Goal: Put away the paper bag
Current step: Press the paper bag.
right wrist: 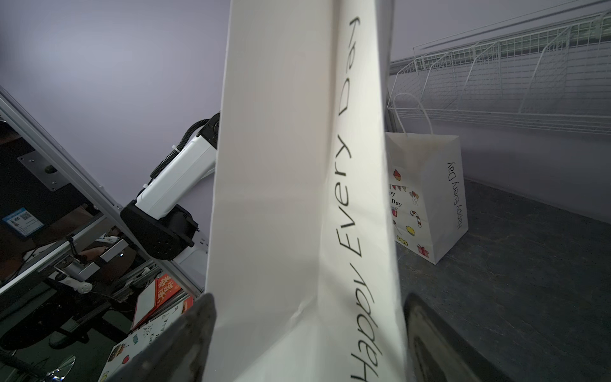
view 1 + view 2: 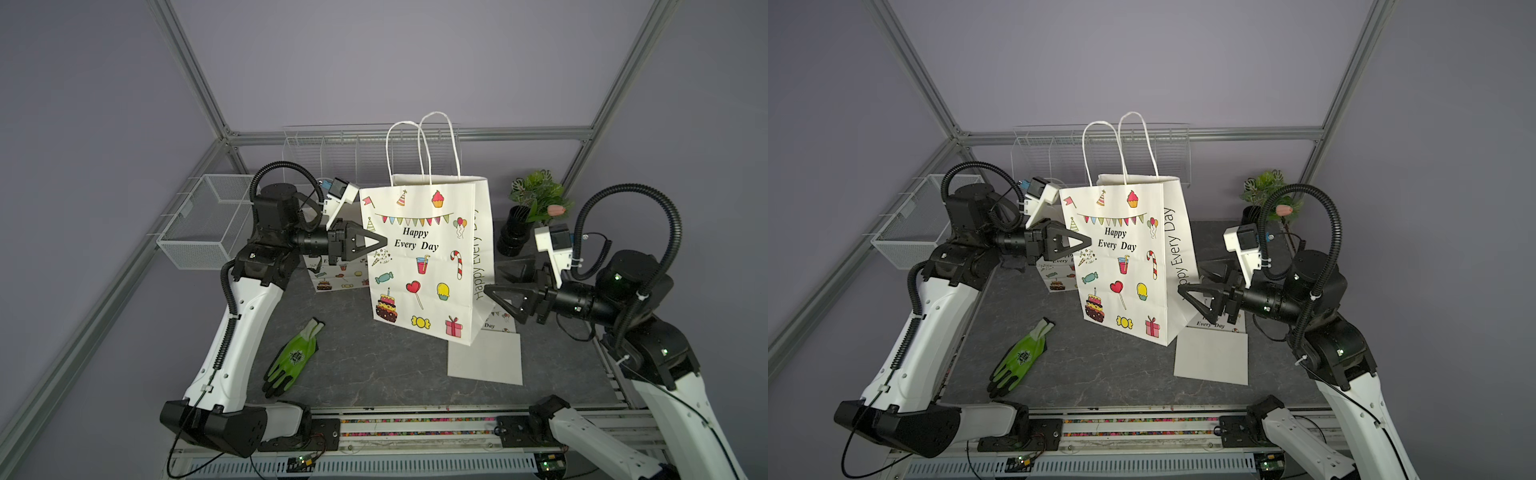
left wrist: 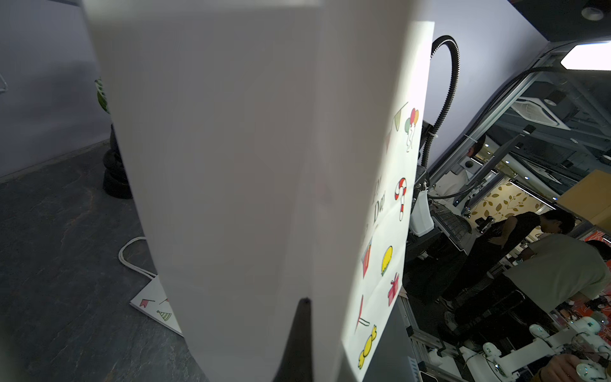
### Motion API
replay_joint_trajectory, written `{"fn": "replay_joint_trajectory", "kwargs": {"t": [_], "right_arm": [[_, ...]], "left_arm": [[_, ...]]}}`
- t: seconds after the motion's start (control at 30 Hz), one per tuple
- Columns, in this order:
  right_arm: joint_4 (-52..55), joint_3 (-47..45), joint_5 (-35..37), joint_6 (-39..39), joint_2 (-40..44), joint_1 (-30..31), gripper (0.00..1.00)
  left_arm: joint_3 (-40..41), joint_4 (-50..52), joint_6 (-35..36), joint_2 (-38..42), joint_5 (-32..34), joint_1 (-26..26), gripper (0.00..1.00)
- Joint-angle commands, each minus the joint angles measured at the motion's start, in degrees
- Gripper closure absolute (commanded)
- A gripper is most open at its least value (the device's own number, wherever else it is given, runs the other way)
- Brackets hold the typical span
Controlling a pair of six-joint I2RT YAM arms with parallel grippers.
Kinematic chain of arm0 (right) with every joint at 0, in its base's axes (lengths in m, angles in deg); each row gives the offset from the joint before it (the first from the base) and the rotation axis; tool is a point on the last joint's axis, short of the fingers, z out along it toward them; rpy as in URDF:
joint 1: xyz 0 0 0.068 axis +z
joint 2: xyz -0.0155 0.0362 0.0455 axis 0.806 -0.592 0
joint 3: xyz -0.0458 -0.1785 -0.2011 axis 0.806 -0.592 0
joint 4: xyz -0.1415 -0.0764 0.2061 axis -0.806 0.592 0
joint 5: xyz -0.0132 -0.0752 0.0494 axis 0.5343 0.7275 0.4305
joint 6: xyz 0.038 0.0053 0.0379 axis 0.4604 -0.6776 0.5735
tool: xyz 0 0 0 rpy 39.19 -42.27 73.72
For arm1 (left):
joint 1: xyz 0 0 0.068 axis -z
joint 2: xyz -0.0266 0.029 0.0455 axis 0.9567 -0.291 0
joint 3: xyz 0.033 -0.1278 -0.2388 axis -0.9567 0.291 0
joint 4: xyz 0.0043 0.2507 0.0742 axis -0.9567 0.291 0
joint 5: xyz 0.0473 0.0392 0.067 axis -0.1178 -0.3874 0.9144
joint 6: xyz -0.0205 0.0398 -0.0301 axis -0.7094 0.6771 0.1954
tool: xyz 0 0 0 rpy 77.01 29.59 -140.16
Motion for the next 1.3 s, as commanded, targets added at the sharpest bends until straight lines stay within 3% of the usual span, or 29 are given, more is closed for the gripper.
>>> {"fn": "replay_joint_trajectory", "kwargs": {"t": [0.0, 0.23, 0.5, 0.83, 1.0, 1.27], "right_arm": [[0.6, -0.2, 2.6, -0.3, 1.1, -0.1, 0.11], [4.9, -0.3, 14.5, -3.9, 4.7, -0.1, 0.11], [-2.6, -2.3, -0.1, 1.8, 1.3, 0.0, 0.11], [-5.3, -3.0, -1.3, 1.5, -4.3, 0.4, 0.11], [-7.3, -1.9, -1.9, 2.4, -6.9, 2.5, 0.00], [-5.3, -0.8, 1.2, 0.8, -9.7, 6.8, 0.16]], "left_arm": [[-1.4, -0.2, 0.7, 1.6, -1.5, 0.1, 1.00], [-1.3, -0.3, 0.8, 1.8, -1.8, 0.1, 1.00], [-1.3, -0.7, 0.7, 1.7, -2.1, 0.3, 1.00], [-1.5, -1.4, 0.2, 1.3, -2.3, 1.0, 1.00], [-1.4, -2.6, -0.7, 1.1, -2.0, 1.2, 1.00], [-1.8, -3.1, -0.9, 0.4, -1.7, 1.4, 1.00]]}}
